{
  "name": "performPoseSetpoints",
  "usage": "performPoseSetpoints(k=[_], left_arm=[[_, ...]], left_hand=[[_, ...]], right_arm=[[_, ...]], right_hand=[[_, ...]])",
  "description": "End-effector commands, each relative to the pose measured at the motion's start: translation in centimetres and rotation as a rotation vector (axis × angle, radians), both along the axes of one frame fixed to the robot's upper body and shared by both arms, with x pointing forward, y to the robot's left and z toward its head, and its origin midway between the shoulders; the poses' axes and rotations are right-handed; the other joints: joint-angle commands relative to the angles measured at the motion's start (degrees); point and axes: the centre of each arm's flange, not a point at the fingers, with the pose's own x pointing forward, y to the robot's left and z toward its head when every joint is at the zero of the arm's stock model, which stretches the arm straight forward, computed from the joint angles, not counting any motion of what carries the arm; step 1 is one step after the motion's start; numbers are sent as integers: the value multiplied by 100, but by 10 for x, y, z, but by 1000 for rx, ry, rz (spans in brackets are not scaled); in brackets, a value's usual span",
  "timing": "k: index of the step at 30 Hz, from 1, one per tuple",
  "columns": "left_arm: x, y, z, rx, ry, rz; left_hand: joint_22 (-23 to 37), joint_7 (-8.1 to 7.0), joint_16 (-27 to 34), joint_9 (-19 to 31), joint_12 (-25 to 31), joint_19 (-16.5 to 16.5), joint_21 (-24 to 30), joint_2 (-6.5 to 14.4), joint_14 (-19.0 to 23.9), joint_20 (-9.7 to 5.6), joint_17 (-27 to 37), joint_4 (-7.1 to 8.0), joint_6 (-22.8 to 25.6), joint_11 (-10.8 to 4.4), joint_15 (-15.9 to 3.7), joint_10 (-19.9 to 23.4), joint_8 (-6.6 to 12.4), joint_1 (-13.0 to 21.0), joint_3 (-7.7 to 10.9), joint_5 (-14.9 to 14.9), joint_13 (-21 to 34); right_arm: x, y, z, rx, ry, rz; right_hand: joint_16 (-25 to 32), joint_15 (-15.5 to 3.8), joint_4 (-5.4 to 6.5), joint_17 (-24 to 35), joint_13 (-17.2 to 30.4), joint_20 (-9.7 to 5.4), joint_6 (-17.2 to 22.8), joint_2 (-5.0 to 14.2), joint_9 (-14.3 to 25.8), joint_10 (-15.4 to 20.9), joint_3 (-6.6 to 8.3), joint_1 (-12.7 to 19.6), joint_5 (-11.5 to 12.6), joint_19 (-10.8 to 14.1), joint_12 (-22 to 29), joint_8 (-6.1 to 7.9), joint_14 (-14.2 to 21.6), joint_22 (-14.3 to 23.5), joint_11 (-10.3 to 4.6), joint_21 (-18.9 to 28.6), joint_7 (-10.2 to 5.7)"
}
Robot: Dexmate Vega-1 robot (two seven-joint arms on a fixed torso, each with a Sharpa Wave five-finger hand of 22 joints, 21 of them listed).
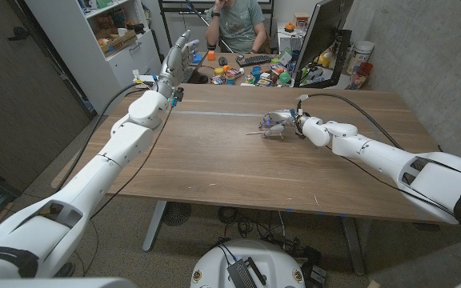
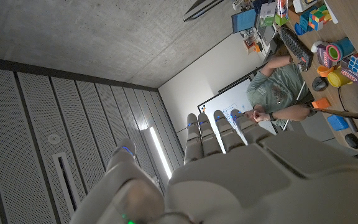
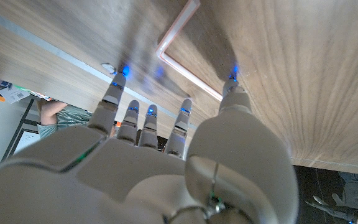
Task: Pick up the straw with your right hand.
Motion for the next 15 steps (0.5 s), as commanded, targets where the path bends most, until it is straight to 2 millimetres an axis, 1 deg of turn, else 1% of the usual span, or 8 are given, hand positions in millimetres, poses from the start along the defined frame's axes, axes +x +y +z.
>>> performPoseSetpoints(k=[1, 3, 6, 12, 15], left_arm=[[-6, -1, -1, -2, -5, 19], [-6, -2, -1, -2, -6, 21], [-7, -4, 0, 1, -7, 18], [-7, -8, 0, 5, -8, 16], [-8, -9, 1, 4, -9, 15]], left_hand=[[5, 4, 40, 5, 10, -40, 15, 31, -46, -5, 21, -11, 40, 22, -101, -36, 56, 9, -12, -11, 17], [6, 3, 39, 6, 8, -45, 16, 32, -51, 0, 22, -11, 38, 23, -98, -44, 54, 8, -15, -13, 17], [6, 13, 39, 6, 7, -55, 17, 32, -54, -1, 22, -11, 41, 30, -98, -51, 54, 6, -18, -16, 17], [6, 14, 35, 6, 7, -77, 15, 33, -70, 0, 22, -10, 39, 20, -103, -54, 52, 4, -22, -21, 17], [6, 18, 36, 6, 6, -90, 15, 34, -74, 34, 22, -10, 35, 26, -101, -62, 49, 2, -25, -25, 17]], right_arm=[[10, -9, -10, 74, -31, 13], [11, -10, -11, 83, -38, 14], [12, -12, -12, 100, -48, 19], [13, -16, -14, 118, -49, 16], [12, -18, -16, 112, -46, 16]], right_hand=[[45, -76, -10, 16, 8, 7, 339, 22, 19, 176, -84, 155, 172, 175, 37, 75, 194, -4, -95, 43, -58], [46, -124, -19, 17, 7, 6, 467, 37, 23, 273, -120, 237, 245, 255, 56, 93, 278, -4, -176, 56, -75], [52, -187, -10, 21, 7, 6, 771, 83, 37, 381, -181, 334, 332, 364, 69, 168, 411, -5, -252, 66, -74], [57, -237, -8, 25, 7, 6, 955, 106, 42, 484, -238, 417, 398, 453, 84, 198, 524, -6, -286, 73, -91], [55, -243, -7, 26, 7, 6, 970, 112, 42, 498, -250, 432, 410, 468, 85, 195, 537, -6, -288, 74, -94]])
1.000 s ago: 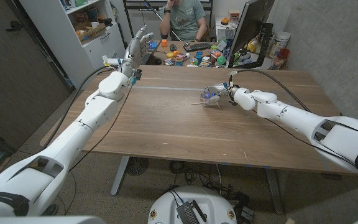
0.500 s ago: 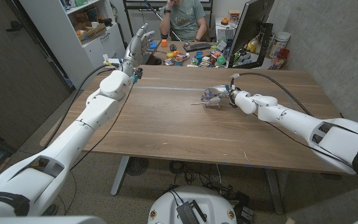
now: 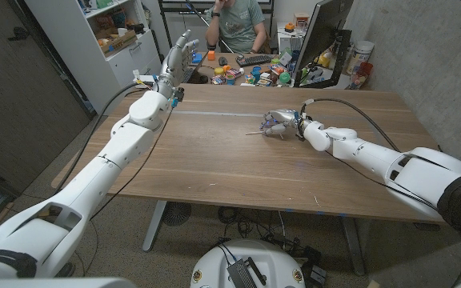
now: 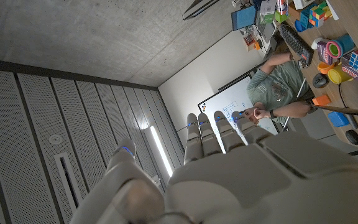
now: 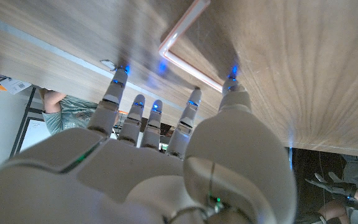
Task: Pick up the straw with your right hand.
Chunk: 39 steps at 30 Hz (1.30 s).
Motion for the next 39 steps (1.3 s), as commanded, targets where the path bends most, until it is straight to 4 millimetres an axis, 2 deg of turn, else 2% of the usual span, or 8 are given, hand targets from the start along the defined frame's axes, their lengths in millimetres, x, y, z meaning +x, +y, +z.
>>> performPoseSetpoints(k=[1, 8, 11, 18, 39], left_arm=[[-3, -7, 1, 3, -6, -1], [-4, -7, 0, -6, -7, -1], [-4, -8, 0, -4, -6, -3], [-4, -11, 2, -1, -10, -7], [-6, -8, 0, -36, -18, -9]], left_hand=[[7, 18, 36, 7, 8, -37, 15, 34, -16, 22, 22, 7, 32, -5, -105, -27, 48, 1, -9, 0, 17], [8, 19, 36, 7, 5, -48, 17, 35, -23, 33, 23, 8, 29, -1, -96, -40, 45, -2, -14, -4, 17], [8, 21, 37, 7, 4, -53, 18, 36, -24, 30, 23, 8, 37, -10, -96, -44, 48, -3, -16, -6, 17], [9, 17, 36, 8, 5, -68, 19, 38, -34, 38, 23, 9, 38, -17, -99, -46, 47, -6, -20, -11, 17], [10, 40, 41, 8, 8, -82, 33, 42, -39, 40, 23, 12, 66, -27, -92, -54, 54, -16, -35, -23, 17]], right_arm=[[1, -7, -6, 27, -10, 4], [-2, -14, -14, 21, -6, -4], [-3, -14, -15, 16, -7, -3], [-3, -15, -16, -14, -14, -8], [-4, -21, -18, -114, -12, -15]], right_hand=[[54, -3, -13, 27, 7, 6, 63, -6, 12, 57, -56, 89, 43, 82, 39, 12, 72, 0, -12, 30, -4], [49, -24, -4, 31, 6, 7, 220, -4, 15, 114, -113, 129, 98, 123, 40, 41, 136, 0, -27, 24, 5], [15, -41, -45, 32, 5, 8, 455, 37, 19, 117, -132, 299, 172, 121, 14, 97, 125, -1, -59, -2, -3], [-9, -22, -61, 36, 7, 11, 670, 76, 32, 136, -168, 443, 222, 84, -1, 150, 116, 0, -111, -37, -2], [-7, -35, -3, 53, 12, 10, 855, 56, 65, 184, -335, 507, 341, 91, -31, 169, 182, 6, -113, -59, -11]])
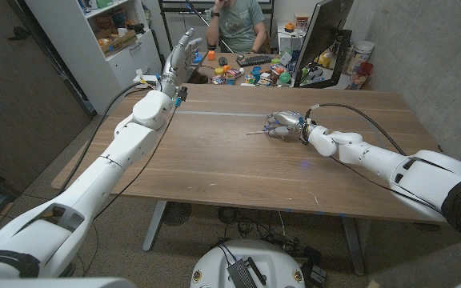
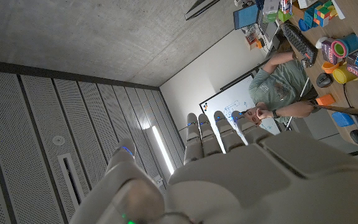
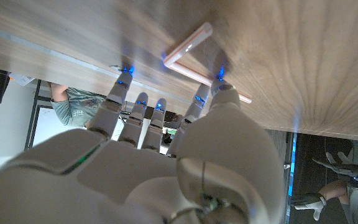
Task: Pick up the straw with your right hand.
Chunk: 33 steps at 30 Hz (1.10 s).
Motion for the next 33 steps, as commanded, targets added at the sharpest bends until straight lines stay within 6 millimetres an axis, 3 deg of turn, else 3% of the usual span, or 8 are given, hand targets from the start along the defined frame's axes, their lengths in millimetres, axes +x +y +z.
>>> performPoseSetpoints(k=[1, 33], left_arm=[[-1, 2, -2, -28, -2, -3], [-12, 1, -8, -51, -6, 10]], left_hand=[[11, 11, 41, 10, 8, -33, 32, 42, -28, -14, 23, 11, 36, 25, -79, -14, 54, -16, -36, -24, 17], [12, 29, 47, 11, 14, -46, 51, 51, -36, -4, 24, 15, 66, 29, -75, -23, 57, -29, -58, -42, 17]], right_arm=[[-1, -2, -2, -52, 5, -6], [7, 5, -10, -38, -48, -16]], right_hand=[[-3, -19, 15, 27, 11, 20, 107, 3, 60, 45, -54, 68, 58, 23, -30, 34, 94, 7, 7, -25, 14], [34, -142, 26, 43, 35, 15, 626, 115, 211, 193, -260, 391, 194, 92, -35, 274, 330, 23, -159, -14, 10]])
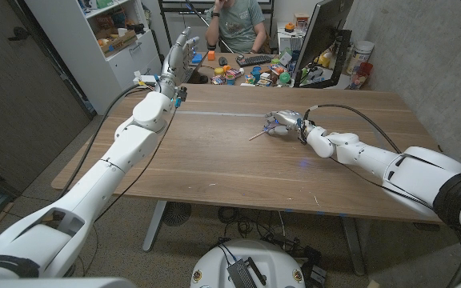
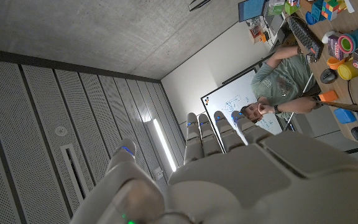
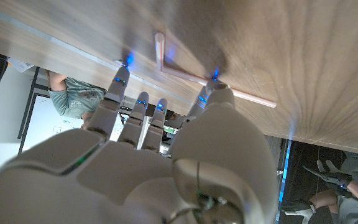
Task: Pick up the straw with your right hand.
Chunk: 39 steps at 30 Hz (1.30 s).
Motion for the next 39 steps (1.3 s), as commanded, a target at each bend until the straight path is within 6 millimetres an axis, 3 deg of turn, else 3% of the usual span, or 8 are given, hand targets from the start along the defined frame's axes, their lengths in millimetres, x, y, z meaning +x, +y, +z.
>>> performPoseSetpoints(k=[1, 7, 17, 24, 26, 28, 39], left_arm=[[-5, 0, -4, -14, -1, 6], [-8, 0, -6, -20, -8, 4], [-12, -5, -6, -10, -11, 6], [-12, -6, -6, -5, -9, 8], [-12, -7, -6, -5, -9, 7], [-12, -7, -5, -3, -11, 7], [-7, -7, -2, -5, -24, -21]], left_hand=[[12, 9, 23, 11, 14, -27, 27, 27, -35, 20, 24, 11, 45, 15, -74, 0, 56, -5, -14, -2, 17], [13, 12, 25, 11, 16, -35, 29, 28, -34, 25, 24, 12, 51, 11, -75, 1, 57, -8, -20, -6, 17], [12, 14, 25, 12, 18, -40, 33, 31, -39, 34, 24, 13, 56, -8, -75, -1, 56, -12, -28, -11, 17], [12, 15, 23, 12, 14, -46, 35, 31, -49, 36, 24, 13, 55, 1, -82, -13, 54, -15, -35, -14, 17], [12, 15, 24, 12, 17, -47, 36, 31, -46, 37, 24, 13, 53, 7, -80, -8, 53, -16, -36, -14, 17], [12, 21, 25, 12, 15, -46, 37, 31, -46, 36, 24, 12, 58, 3, -79, -12, 54, -17, -38, -15, 17], [12, 11, 25, 12, 15, -52, 40, 32, -49, 40, 23, 12, 50, 17, -73, -17, 48, -20, -47, -19, 17]], right_arm=[[1, 0, -5, -24, -1, 3], [0, -2, -3, -10, -8, 3], [0, -3, -5, 49, -14, -7], [-3, 1, 6, 76, -22, 15], [-4, 1, 8, 85, -24, 23], [-9, 2, 13, 94, -38, 41], [-24, 2, 35, 87, -108, 44]], right_hand=[[35, 0, 4, 17, 21, -18, 236, 9, 26, 70, -68, 73, 45, 67, -1, 78, 80, 22, -23, 22, 122], [54, -46, 31, 28, 28, -20, 467, 30, 72, 188, -153, 114, 86, 126, 28, 195, 181, 25, -53, 40, 124], [55, -137, -27, 37, 36, -14, 1199, -49, 150, 423, -276, 375, 327, 297, 66, 557, 426, 33, -98, 84, 200], [53, -158, -21, 41, 37, -15, 1235, -56, 143, 422, -293, 386, 355, 325, 59, 569, 443, 35, -85, 92, 201], [25, -307, -6, 43, 38, -13, 1254, -45, 137, 446, -307, 397, 391, 338, 60, 573, 405, 37, -83, 94, 206], [20, -332, 8, 43, 37, -15, 1311, -37, 134, 476, -319, 394, 410, 350, 66, 596, 407, 39, -102, 97, 242], [-29, -347, 44, 44, 34, -19, 1381, -4, 128, 503, -345, 389, 460, 352, 60, 622, 311, 41, -113, 91, 250]])
